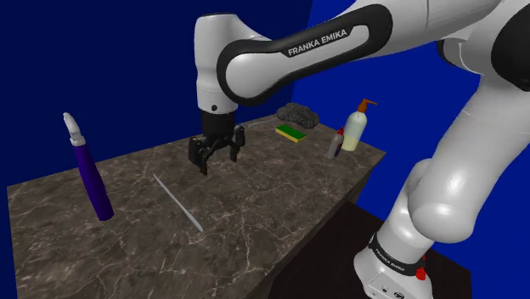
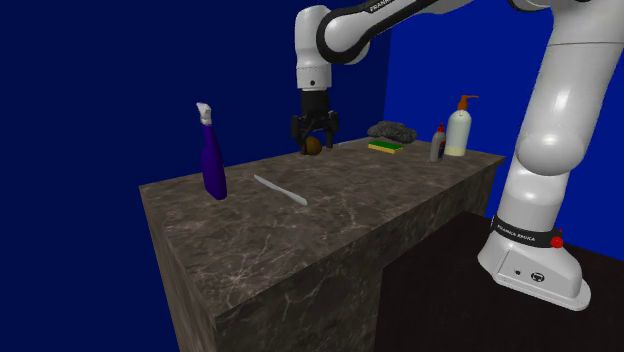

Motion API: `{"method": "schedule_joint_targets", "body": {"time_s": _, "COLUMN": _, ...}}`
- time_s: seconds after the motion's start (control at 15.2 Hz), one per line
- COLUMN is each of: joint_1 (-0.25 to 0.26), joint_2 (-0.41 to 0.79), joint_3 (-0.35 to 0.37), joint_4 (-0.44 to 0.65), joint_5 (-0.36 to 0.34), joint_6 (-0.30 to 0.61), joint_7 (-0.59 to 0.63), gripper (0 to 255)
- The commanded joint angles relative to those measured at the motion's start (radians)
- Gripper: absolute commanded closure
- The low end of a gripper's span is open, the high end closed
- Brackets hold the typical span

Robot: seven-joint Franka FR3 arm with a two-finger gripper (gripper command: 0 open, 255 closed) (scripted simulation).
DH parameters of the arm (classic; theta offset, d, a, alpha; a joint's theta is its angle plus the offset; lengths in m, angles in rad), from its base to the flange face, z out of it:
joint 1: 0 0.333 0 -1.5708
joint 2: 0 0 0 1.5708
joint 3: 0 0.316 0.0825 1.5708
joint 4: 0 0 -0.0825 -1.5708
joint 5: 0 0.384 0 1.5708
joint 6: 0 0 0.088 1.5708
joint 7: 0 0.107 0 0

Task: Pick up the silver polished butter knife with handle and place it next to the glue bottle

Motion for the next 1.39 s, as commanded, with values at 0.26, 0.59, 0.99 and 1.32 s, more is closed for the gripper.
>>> {"method": "schedule_joint_targets", "body": {"time_s": 0.26, "joint_1": 0.058, "joint_2": 0.225, "joint_3": 0.040, "joint_4": 0.170, "joint_5": -0.075, "joint_6": 0.039, "joint_7": 0.119, "gripper": 0}}
{"method": "schedule_joint_targets", "body": {"time_s": 0.59, "joint_1": 0.093, "joint_2": 0.325, "joint_3": 0.042, "joint_4": 0.239, "joint_5": -0.112, "joint_6": 0.063, "joint_7": 0.162, "gripper": 0}}
{"method": "schedule_joint_targets", "body": {"time_s": 0.99, "joint_1": 0.099, "joint_2": 0.357, "joint_3": 0.035, "joint_4": 0.202, "joint_5": -0.129, "joint_6": 0.129, "joint_7": 0.173, "gripper": 0}}
{"method": "schedule_joint_targets", "body": {"time_s": 1.32, "joint_1": 0.099, "joint_2": 0.357, "joint_3": 0.035, "joint_4": 0.202, "joint_5": -0.130, "joint_6": 0.129, "joint_7": 0.174, "gripper": 0}}
